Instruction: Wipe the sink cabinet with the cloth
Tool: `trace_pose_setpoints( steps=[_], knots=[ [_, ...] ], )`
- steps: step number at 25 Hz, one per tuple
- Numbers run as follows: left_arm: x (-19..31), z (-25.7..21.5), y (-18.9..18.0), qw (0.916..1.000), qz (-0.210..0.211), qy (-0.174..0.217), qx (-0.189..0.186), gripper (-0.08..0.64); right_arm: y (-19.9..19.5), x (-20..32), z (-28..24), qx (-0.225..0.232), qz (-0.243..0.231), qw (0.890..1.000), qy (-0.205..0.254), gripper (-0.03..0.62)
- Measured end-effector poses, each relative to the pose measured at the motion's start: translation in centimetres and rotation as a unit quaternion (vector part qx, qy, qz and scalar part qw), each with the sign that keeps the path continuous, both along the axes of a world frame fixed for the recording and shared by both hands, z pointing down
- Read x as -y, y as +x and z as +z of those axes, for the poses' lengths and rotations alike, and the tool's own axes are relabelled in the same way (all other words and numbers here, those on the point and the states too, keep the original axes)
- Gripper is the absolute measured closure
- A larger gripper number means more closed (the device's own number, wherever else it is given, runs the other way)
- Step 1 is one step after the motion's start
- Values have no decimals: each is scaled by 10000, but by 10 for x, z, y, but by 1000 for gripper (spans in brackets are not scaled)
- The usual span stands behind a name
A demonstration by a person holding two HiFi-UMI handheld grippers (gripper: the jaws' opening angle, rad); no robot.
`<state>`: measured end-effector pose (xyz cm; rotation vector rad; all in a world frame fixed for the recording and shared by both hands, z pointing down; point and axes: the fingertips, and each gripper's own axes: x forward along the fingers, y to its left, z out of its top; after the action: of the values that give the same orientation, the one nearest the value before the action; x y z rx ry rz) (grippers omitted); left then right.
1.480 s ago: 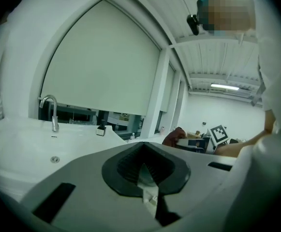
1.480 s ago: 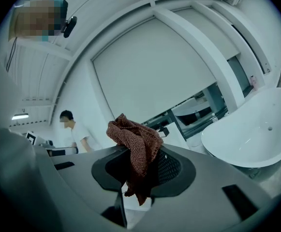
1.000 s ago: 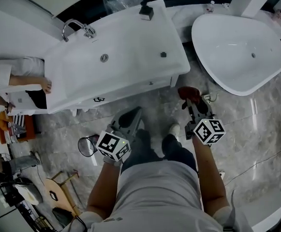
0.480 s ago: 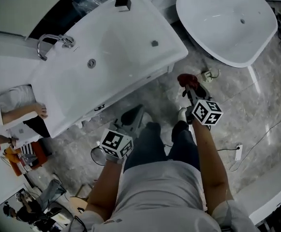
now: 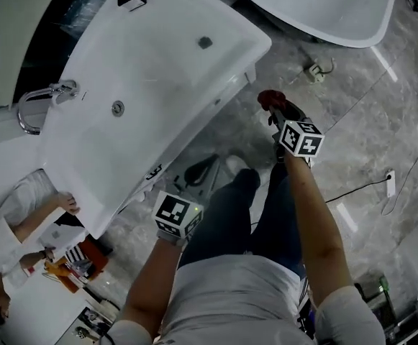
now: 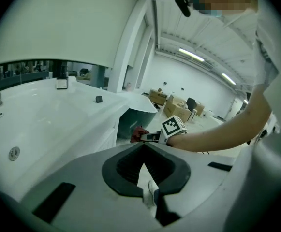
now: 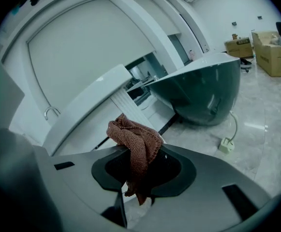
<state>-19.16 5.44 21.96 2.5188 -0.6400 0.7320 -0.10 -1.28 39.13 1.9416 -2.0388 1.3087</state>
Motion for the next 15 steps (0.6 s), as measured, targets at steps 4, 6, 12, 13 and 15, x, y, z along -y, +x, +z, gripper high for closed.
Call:
trace_pose_setpoints(
  steps=[4,6,12,13,15],
  knots=[
    [-3,51,13,9992,257,-187,250,549,-5,8,60,-134,-13,9997,-182,494],
    [-1,76,19,9986,283,-242,372,549,-7,17,86,-97,-11,9998,-195,494],
    [14,146,35,9976,318,-295,537,549,-5,43,159,-97,52,9997,-202,494],
    [16,157,36,9974,336,-296,560,549,-5,47,170,-59,77,9998,-174,494],
    [21,178,38,9970,391,-268,620,549,-4,55,190,2,103,9999,-120,494]
  ],
)
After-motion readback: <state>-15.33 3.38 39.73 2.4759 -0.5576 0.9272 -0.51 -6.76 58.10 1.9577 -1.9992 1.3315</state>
